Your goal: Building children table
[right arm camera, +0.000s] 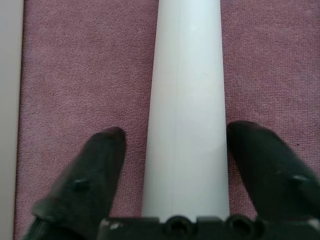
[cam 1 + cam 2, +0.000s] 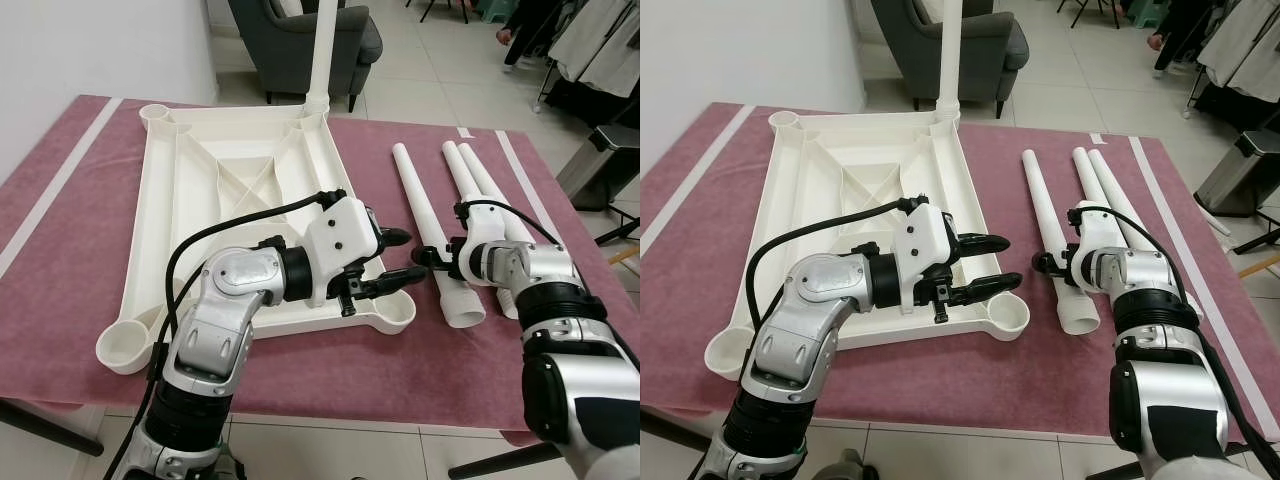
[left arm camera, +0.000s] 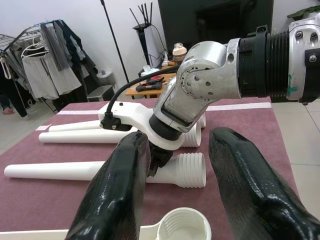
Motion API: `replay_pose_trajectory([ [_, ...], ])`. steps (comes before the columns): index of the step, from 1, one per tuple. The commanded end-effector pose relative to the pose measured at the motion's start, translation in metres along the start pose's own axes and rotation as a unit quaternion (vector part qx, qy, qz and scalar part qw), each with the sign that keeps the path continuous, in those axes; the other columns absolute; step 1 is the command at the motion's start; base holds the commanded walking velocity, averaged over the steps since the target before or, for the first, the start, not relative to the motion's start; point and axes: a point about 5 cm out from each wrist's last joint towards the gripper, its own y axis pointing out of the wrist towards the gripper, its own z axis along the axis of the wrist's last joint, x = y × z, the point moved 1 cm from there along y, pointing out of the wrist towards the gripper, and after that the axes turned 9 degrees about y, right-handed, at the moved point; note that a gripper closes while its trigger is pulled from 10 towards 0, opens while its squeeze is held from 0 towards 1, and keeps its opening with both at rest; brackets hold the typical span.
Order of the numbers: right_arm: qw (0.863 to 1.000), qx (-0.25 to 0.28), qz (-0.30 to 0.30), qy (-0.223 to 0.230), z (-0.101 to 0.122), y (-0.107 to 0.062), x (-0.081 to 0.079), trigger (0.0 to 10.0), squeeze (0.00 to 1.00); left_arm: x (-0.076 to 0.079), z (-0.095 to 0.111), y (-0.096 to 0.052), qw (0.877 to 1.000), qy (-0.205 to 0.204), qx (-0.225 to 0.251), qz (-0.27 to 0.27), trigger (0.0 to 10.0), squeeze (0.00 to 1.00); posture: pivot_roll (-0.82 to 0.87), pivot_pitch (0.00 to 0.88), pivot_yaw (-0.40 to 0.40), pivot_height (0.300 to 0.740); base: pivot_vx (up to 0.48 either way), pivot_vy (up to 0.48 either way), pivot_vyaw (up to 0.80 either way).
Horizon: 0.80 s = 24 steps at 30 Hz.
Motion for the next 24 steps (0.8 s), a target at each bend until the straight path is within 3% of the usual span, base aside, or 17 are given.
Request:
replay_pose_trajectory([
  [1, 0.998, -0.063, 0.002, 0.024, -0.031, 0.010, -0.001, 0.0, 0.00, -0.011, -0.005, -0.003, 0.993, 0.000, -0.026, 0.112, 10.0, 0.00, 0.11, 0.051, -0.038, 0.740, 0.000, 0.000, 0.00],
  [12, 0.998, -0.056, 0.006, 0.040, -0.031, 0.013, -0.005, 0.0, 0.00, -0.011, -0.005, -0.004, 0.993, -0.001, -0.029, 0.114, 10.0, 0.00, 0.11, 0.052, -0.035, 0.740, 0.000, 0.000, 0.00],
  [14, 0.998, -0.033, 0.008, 0.047, -0.024, 0.012, -0.006, 0.0, 0.00, -0.011, -0.006, -0.004, 0.993, -0.001, -0.030, 0.114, 10.0, 0.00, 0.12, 0.053, -0.034, 0.740, 0.000, 0.000, 0.00],
  [15, 0.999, 0.043, 0.013, 0.023, -0.003, 0.007, -0.011, 0.0, 0.00, -0.012, -0.006, -0.005, 0.992, -0.005, -0.030, 0.119, 10.0, 0.00, 0.12, 0.054, -0.036, 0.740, 0.000, 0.000, 0.00],
  [16, 0.999, 0.043, 0.013, 0.023, -0.003, 0.007, -0.011, 0.0, 0.00, -0.012, -0.006, -0.005, 0.992, -0.005, -0.030, 0.119, 10.0, 0.00, 0.12, 0.054, -0.036, 0.740, 0.000, 0.000, 0.00],
  [17, 0.976, 0.213, 0.041, 0.015, 0.044, -0.023, -0.028, 10.0, 0.00, -0.017, -0.006, -0.007, 0.990, -0.017, -0.031, 0.135, 10.0, 0.00, 0.12, 0.052, -0.030, 0.740, 0.000, 0.000, 0.00],
  [19, 0.976, 0.213, 0.041, 0.015, 0.044, -0.023, -0.028, 10.0, 0.00, -0.017, -0.006, -0.007, 0.990, -0.017, -0.031, 0.135, 10.0, 0.00, 0.12, 0.052, -0.030, 0.740, 0.000, 0.000, 0.00],
  [20, 0.962, 0.268, 0.047, 0.009, 0.057, -0.040, -0.035, 10.0, 0.00, -0.020, -0.006, -0.008, 0.989, -0.022, -0.030, 0.141, 10.0, 0.00, 0.12, 0.052, -0.030, 0.740, 0.000, 0.000, 0.00],
  [21, 0.962, 0.268, 0.047, 0.009, 0.057, -0.040, -0.035, 10.0, 0.00, -0.020, -0.006, -0.008, 0.989, -0.022, -0.030, 0.141, 10.0, 0.00, 0.12, 0.052, -0.030, 0.740, 0.000, 0.000, 0.00],
  [24, 0.922, 0.380, 0.050, -0.051, 0.071, -0.084, -0.051, 10.0, 0.00, -0.034, -0.005, -0.009, 0.985, -0.043, -0.028, 0.166, 10.0, 0.00, 0.11, 0.042, -0.020, 0.740, 0.000, 0.000, 0.00],
])
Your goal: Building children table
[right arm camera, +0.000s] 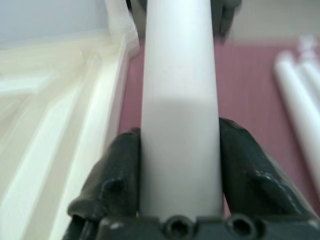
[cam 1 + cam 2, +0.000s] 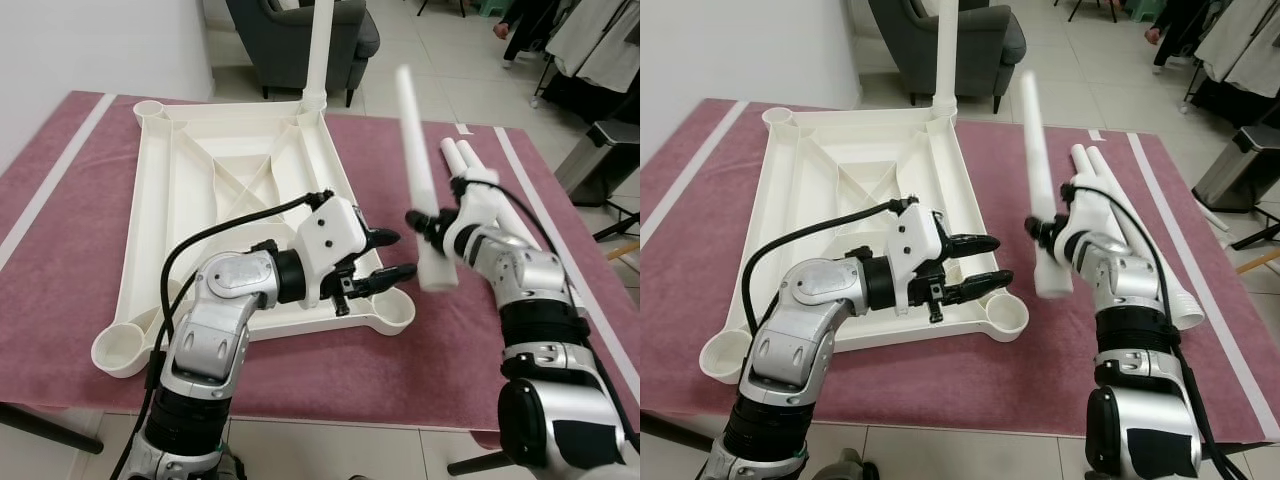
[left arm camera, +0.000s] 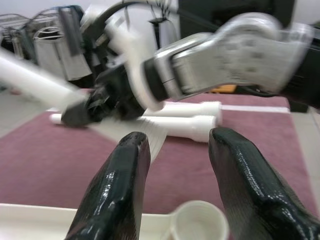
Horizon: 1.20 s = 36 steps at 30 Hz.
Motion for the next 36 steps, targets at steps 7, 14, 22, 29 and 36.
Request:
replay_pose_trajectory([
  [7, 0.986, 0.125, 0.053, -0.098, 0.029, -0.031, -0.035, 10.0, 0.00, -0.042, -0.001, 0.000, 0.982, -0.056, -0.019, 0.178, 10.0, 0.00, 0.11, 0.031, -0.013, 0.740, 0.000, 0.000, 0.00],
  [14, 0.966, 0.168, 0.099, -0.169, -0.017, -0.051, -0.086, 10.0, 0.00, -0.066, 0.006, 0.005, 0.967, -0.149, 0.009, 0.207, 10.0, 0.04, 0.11, 0.002, -0.005, 0.740, 0.000, 0.000, 0.00],
  [22, 0.964, 0.177, 0.106, -0.170, -0.034, -0.064, -0.106, 10.0, 0.00, -0.078, 0.014, 0.015, 0.948, -0.244, 0.042, 0.200, 10.0, 0.45, 0.11, 0.000, 0.001, 0.740, 0.000, 0.000, 0.00],
  [29, 0.955, 0.204, 0.107, -0.186, -0.037, -0.070, -0.115, 10.0, 0.00, -0.081, 0.006, 0.016, 0.923, -0.337, 0.034, 0.182, 10.0, 0.00, 0.10, 0.000, 0.012, 0.740, 0.000, 0.000, 0.00],
  [36, 0.953, 0.202, 0.112, -0.197, -0.043, -0.070, -0.118, 10.0, 0.00, -0.077, 0.026, 0.012, 0.916, -0.365, 0.113, 0.121, 10.0, 0.00, 0.10, 0.000, 0.014, 0.740, 0.000, 0.000, 0.00],
])
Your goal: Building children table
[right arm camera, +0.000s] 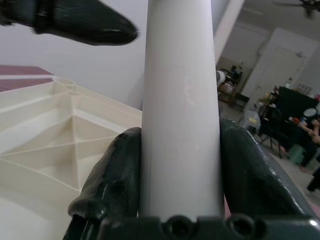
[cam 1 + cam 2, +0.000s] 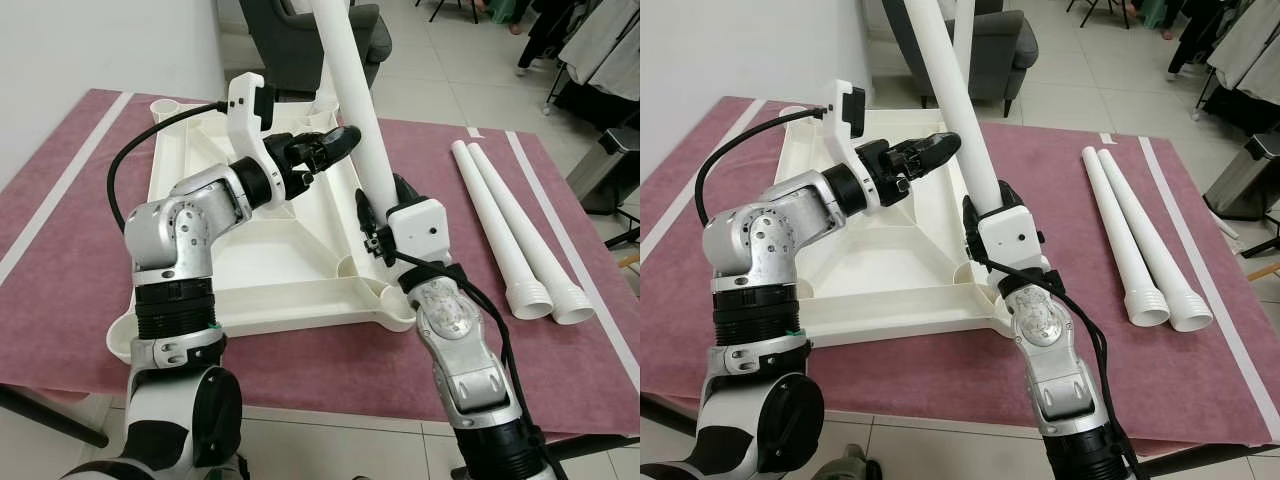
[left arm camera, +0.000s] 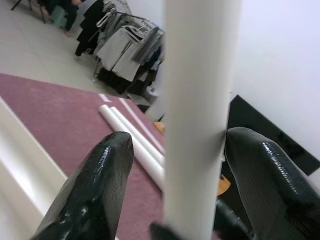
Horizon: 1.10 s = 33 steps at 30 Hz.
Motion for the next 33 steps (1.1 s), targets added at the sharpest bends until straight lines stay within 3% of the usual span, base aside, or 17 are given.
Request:
replay_pose_trajectory([
  [1, 1.000, 0.010, 0.020, -0.002, 0.002, -0.001, -0.009, 10.0, 0.00, 0.030, 0.006, 0.019, 0.997, -0.018, 0.026, -0.072, 10.0, 0.00, 0.10, 0.000, 0.014, 0.740, 0.000, 0.000, 0.00],
  [4, 1.000, 0.005, 0.014, 0.008, -0.001, -0.001, -0.008, 10.0, 0.00, 0.043, 0.009, 0.014, 0.992, -0.012, 0.048, -0.117, 10.0, 0.00, 0.10, 0.000, 0.009, 0.740, 0.000, 0.000, 0.00],
  [9, 1.000, 0.002, 0.014, 0.015, -0.002, 0.000, -0.010, 10.0, 0.00, 0.047, 0.008, 0.015, 0.991, -0.008, 0.048, -0.126, 10.0, 0.00, 0.11, 0.000, 0.008, 0.740, 0.000, 0.000, 0.00],
  [11, 1.000, 0.002, 0.016, 0.015, -0.003, 0.000, -0.012, 10.0, 0.00, 0.048, 0.004, 0.017, 0.993, -0.003, 0.036, -0.116, 6.9, 0.00, 0.10, 0.000, 0.008, 0.740, 0.000, 0.000, 0.00],
  [12, 1.000, 0.003, 0.016, 0.014, -0.003, 0.000, -0.013, 10.0, 0.00, 0.047, 0.003, 0.018, 0.993, -0.002, 0.031, -0.112, 6.9, 0.00, 0.10, 0.000, 0.008, 0.740, 0.000, 0.000, 0.00],
  [13, 1.000, 0.001, 0.017, 0.013, -0.004, -0.001, -0.014, 10.0, 0.00, 0.046, 0.002, 0.019, 0.994, 0.005, 0.025, -0.103, 0.0, 0.00, 0.10, 0.000, 0.010, 0.740, 0.000, 0.000, 0.00],
  [17, 1.000, -0.004, 0.022, 0.006, -0.006, -0.001, -0.015, 10.0, 0.00, 0.046, -0.001, 0.019, 0.995, 0.031, 0.013, -0.096, 0.0, 0.00, 0.10, 0.000, 0.011, 0.740, 0.000, 0.000, 0.00],
  [20, 1.000, -0.017, 0.021, 0.003, -0.010, 0.000, -0.016, 10.0, 0.00, 0.051, -0.010, 0.018, 0.989, 0.111, -0.011, -0.096, 0.0, 0.00, 0.10, 0.000, 0.012, 0.740, 0.000, 0.000, 0.00],
  [26, 0.999, -0.032, 0.018, 0.005, -0.011, 0.003, -0.015, 10.0, 0.00, 0.055, -0.012, 0.017, 0.982, 0.156, -0.014, -0.102, 0.0, 0.00, 0.10, 0.000, 0.010, 0.740, 0.000, 0.000, 0.00],
  [27, 0.999, -0.049, 0.008, 0.000, -0.014, 0.005, -0.013, 10.0, 0.00, 0.062, -0.012, 0.016, 0.972, 0.203, -0.009, -0.121, 0.0, 0.00, 0.10, 0.000, 0.006, 0.740, 0.000, 0.000, 0.00],
  [30, 0.999, -0.049, 0.008, 0.000, -0.014, 0.005, -0.013, 10.0, 0.00, 0.062, -0.012, 0.016, 0.972, 0.203, -0.009, -0.121, 0.0, 0.00, 0.10, 0.000, 0.006, 0.740, 0.000, 0.000, 0.00],
  [33, 0.998, -0.063, 0.002, 0.003, -0.016, 0.007, -0.012, 10.0, 0.00, 0.069, -0.011, 0.014, 0.961, 0.237, -0.002, -0.143, 0.0, 0.00, 0.10, 0.000, 0.003, 0.740, 0.000, 0.000, 0.00],
])
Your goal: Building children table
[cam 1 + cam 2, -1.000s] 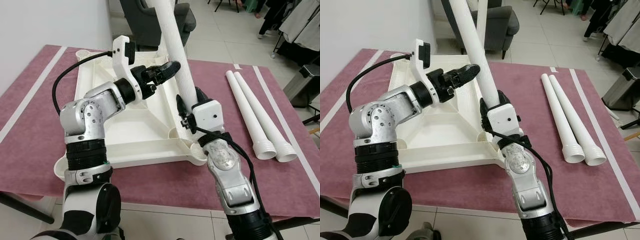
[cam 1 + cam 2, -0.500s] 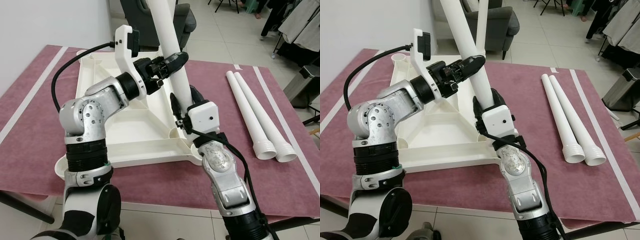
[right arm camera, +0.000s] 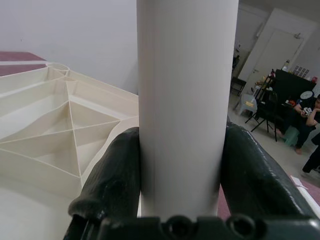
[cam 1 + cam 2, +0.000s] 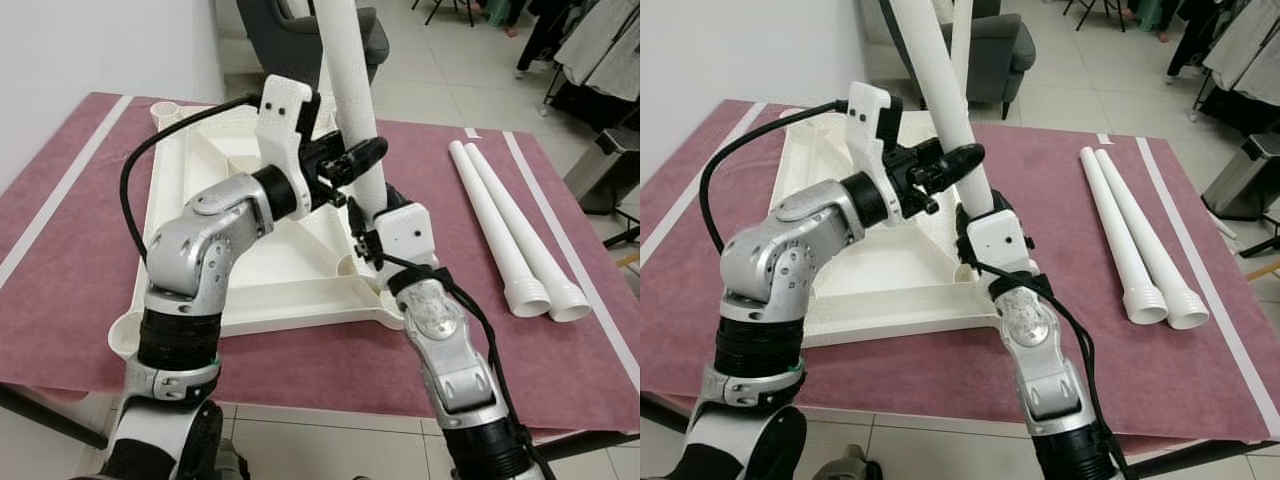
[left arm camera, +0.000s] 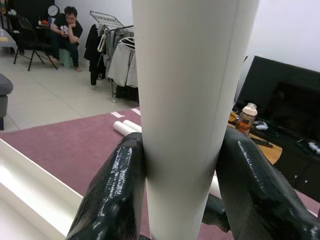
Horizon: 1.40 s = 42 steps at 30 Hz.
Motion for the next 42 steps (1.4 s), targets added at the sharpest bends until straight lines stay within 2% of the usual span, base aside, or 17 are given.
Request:
replay_pose_trajectory([
  [1, 1.000, -0.022, 0.020, -0.006, -0.005, 0.002, -0.008, 10.0, 0.00, 0.027, 0.010, 0.007, 0.994, 0.032, 0.027, -0.099, 0.0, 0.00, 0.10, 0.000, 0.003, 0.740, 0.000, 0.000, 0.00],
  [4, 0.999, -0.027, 0.017, -0.004, -0.006, 0.003, -0.008, 10.0, 0.00, 0.030, 0.011, 0.007, 0.992, 0.051, 0.029, -0.108, 0.0, 0.00, 0.10, 0.000, 0.004, 0.740, 0.000, 0.000, 0.00],
  [5, 0.999, -0.031, 0.014, 0.002, -0.006, 0.003, -0.007, 0.0, 0.00, 0.033, 0.011, 0.006, 0.990, 0.076, 0.028, -0.118, 0.0, 0.00, 0.10, 0.000, 0.005, 0.740, 0.000, 0.000, 0.00],
  [6, 0.999, -0.031, 0.014, 0.002, -0.006, 0.003, -0.007, 0.0, 0.00, 0.033, 0.011, 0.006, 0.990, 0.076, 0.028, -0.118, 0.0, 0.00, 0.10, 0.000, 0.005, 0.740, 0.000, 0.000, 0.00],
  [7, 0.999, -0.036, 0.011, 0.009, -0.006, 0.004, -0.007, 0.0, 0.00, 0.036, 0.010, 0.006, 0.987, 0.100, 0.027, -0.125, 0.0, 0.00, 0.10, 0.000, 0.006, 0.740, 0.000, 0.000, 0.00],
  [8, 0.999, -0.039, 0.008, 0.012, -0.006, 0.005, -0.006, 8.5, 0.00, 0.037, 0.009, 0.006, 0.984, 0.120, 0.025, -0.128, 0.0, 0.00, 0.10, 0.000, 0.008, 0.740, 0.000, 0.000, 0.00],
  [9, 0.999, -0.042, 0.006, 0.015, -0.006, 0.005, -0.006, 10.0, 0.00, 0.038, 0.008, 0.007, 0.983, 0.132, 0.023, -0.127, 0.0, 0.00, 0.10, 0.000, 0.009, 0.740, 0.000, 0.000, 0.00],
  [13, 0.999, -0.044, 0.003, 0.015, -0.006, 0.006, -0.006, 10.0, 0.00, 0.038, 0.007, 0.007, 0.982, 0.141, 0.022, -0.124, 0.0, 0.00, 0.10, 0.000, 0.009, 0.740, 0.000, 0.000, 0.00],
  [17, 0.997, -0.068, -0.023, -0.016, -0.012, 0.006, 0.001, 10.0, 0.00, 0.039, 0.004, 0.007, 0.977, 0.169, 0.018, -0.130, 0.0, 0.00, 0.10, 0.000, 0.010, 0.740, 0.000, 0.000, 0.00],
  [21, 0.997, -0.062, -0.029, -0.028, -0.012, 0.006, 0.002, 10.0, 0.00, 0.039, 0.003, 0.006, 0.977, 0.167, 0.019, -0.129, 0.0, 0.00, 0.10, 0.000, 0.011, 0.740, 0.000, 0.000, 0.00],
  [22, 0.997, -0.058, -0.030, -0.030, -0.011, 0.007, 0.003, 10.0, 0.78, 0.039, 0.002, 0.006, 0.978, 0.166, 0.019, -0.129, 0.0, 0.00, 0.10, 0.000, 0.011, 0.740, 0.000, 0.000, 0.00],
  [23, 0.997, -0.058, -0.030, -0.030, -0.011, 0.007, 0.003, 10.0, 0.78, 0.039, 0.002, 0.006, 0.978, 0.166, 0.019, -0.129, 0.0, 0.00, 0.10, 0.000, 0.011, 0.740, 0.000, 0.000, 0.00],
  [24, 0.998, -0.054, -0.030, -0.031, -0.010, 0.007, 0.003, 10.0, 1.00, 0.039, 0.002, 0.006, 0.978, 0.165, 0.020, -0.127, 0.0, 0.00, 0.10, 0.000, 0.010, 0.740, 0.000, 0.000, 0.00],
  [27, 0.998, -0.052, -0.029, -0.029, -0.010, 0.007, 0.002, 10.0, 1.00, 0.038, 0.002, 0.006, 0.978, 0.165, 0.020, -0.126, 0.0, 0.00, 0.10, 0.000, 0.011, 0.740, 0.000, 0.000, 0.00],
  [28, 0.998, -0.050, -0.024, -0.027, -0.009, 0.007, 0.001, 10.0, 0.00, 0.037, 0.002, 0.006, 0.978, 0.165, 0.020, -0.122, 0.0, 0.00, 0.10, 0.000, 0.011, 0.740, 0.000, 0.000, 0.00],
  [35, 0.998, -0.058, -0.014, -0.024, -0.010, 0.006, -0.001, 10.0, 0.00, 0.035, 0.003, 0.007, 0.980, 0.156, 0.024, -0.117, 0.0, 0.00, 0.10, 0.000, 0.012, 0.740, 0.000, 0.000, 0.00],
  [42, 0.998, -0.038, -0.003, -0.049, -0.009, 0.005, 0.003, 10.0, 0.00, 0.035, -0.003, 0.000, 0.980, 0.131, 0.002, -0.153, 0.0, 0.00, 0.10, 0.000, 0.014, 0.740, 0.000, 0.000, 0.00],
])
